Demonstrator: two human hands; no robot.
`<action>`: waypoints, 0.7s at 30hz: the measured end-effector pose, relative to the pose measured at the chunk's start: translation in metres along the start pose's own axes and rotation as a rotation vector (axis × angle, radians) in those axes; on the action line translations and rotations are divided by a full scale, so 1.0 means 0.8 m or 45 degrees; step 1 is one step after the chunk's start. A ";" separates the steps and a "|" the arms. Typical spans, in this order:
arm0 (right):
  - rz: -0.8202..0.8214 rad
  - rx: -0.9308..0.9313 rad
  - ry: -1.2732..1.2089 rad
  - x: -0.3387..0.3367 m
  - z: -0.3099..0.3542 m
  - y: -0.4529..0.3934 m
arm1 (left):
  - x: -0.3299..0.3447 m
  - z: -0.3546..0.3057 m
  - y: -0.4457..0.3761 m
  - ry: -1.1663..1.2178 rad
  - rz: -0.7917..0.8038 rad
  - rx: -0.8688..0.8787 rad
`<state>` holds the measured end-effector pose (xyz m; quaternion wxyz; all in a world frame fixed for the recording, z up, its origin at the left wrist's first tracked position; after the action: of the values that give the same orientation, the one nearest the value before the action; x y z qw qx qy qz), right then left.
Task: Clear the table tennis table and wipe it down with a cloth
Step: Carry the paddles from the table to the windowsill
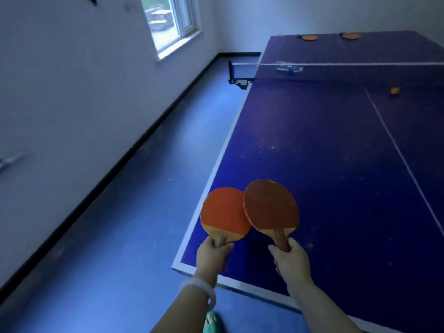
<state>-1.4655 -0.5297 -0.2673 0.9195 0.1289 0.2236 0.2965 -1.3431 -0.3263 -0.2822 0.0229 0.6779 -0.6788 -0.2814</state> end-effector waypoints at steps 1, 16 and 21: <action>0.042 -0.016 0.030 0.018 0.008 0.008 | -0.023 0.001 -0.002 0.018 -0.031 -0.003; 0.260 -0.251 0.233 0.407 0.167 0.108 | -0.340 -0.002 -0.205 0.198 -0.236 -0.084; 0.263 -0.231 0.087 0.551 0.213 0.138 | -0.455 -0.023 -0.304 0.162 -0.277 -0.038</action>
<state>-1.1167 -0.1943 -0.2265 0.8838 0.0574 0.2127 0.4127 -1.0854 0.0255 -0.2397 0.0455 0.7636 -0.5941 -0.2488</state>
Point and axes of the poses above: each hand's wrist, its own y-axis away from the middle knuckle, its own x-axis out of the palm, z = x × y, the point moved 8 cm from there along -y, towards the middle knuckle, and after that the axes turned 13 degrees about -z, right-handed, at the moved point
